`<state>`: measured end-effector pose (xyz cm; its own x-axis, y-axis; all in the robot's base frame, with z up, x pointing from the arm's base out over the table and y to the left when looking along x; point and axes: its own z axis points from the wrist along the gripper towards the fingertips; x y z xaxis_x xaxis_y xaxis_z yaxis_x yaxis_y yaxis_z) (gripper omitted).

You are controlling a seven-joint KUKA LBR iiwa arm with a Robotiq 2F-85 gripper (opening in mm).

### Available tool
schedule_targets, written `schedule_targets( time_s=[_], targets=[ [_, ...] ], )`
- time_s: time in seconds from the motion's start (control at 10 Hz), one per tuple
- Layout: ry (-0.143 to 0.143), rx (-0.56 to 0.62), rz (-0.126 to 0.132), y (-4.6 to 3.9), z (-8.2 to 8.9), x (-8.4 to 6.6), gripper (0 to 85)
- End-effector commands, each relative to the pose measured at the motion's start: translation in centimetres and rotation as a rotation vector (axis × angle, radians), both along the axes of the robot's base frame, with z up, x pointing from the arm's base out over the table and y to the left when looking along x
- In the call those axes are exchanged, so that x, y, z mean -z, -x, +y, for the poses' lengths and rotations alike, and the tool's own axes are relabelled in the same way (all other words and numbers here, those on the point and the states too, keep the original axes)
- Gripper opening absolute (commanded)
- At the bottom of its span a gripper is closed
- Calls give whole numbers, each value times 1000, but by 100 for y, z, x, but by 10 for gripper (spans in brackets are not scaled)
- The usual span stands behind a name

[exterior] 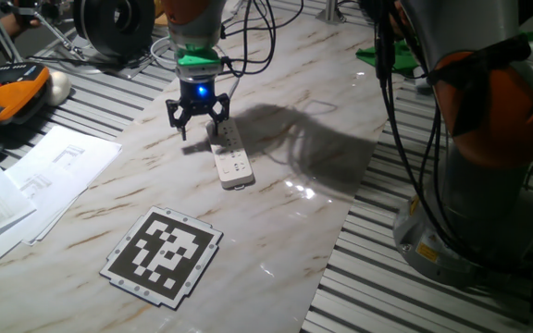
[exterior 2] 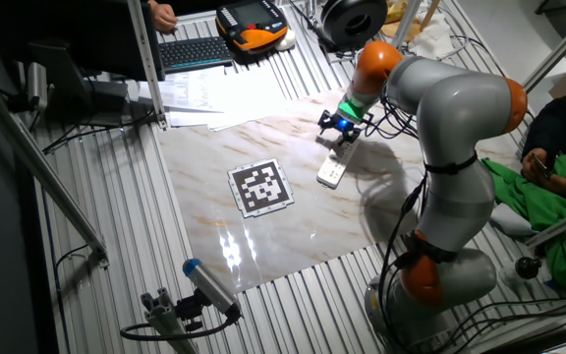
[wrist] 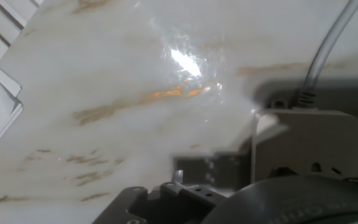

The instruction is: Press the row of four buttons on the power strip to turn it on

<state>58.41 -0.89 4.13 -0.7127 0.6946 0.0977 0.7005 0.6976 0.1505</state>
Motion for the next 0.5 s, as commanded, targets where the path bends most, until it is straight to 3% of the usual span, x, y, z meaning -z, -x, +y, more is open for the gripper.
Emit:
schedule_targets(
  time_s=[0.0, 0.2, 0.4],
  targets=[
    [-1, 1, 14, 28, 26, -53, 680],
    [-15, -7, 47, 72, 40, -253, 680],
    [-12, 5, 58, 116, 79, -341, 680]
  ],
)
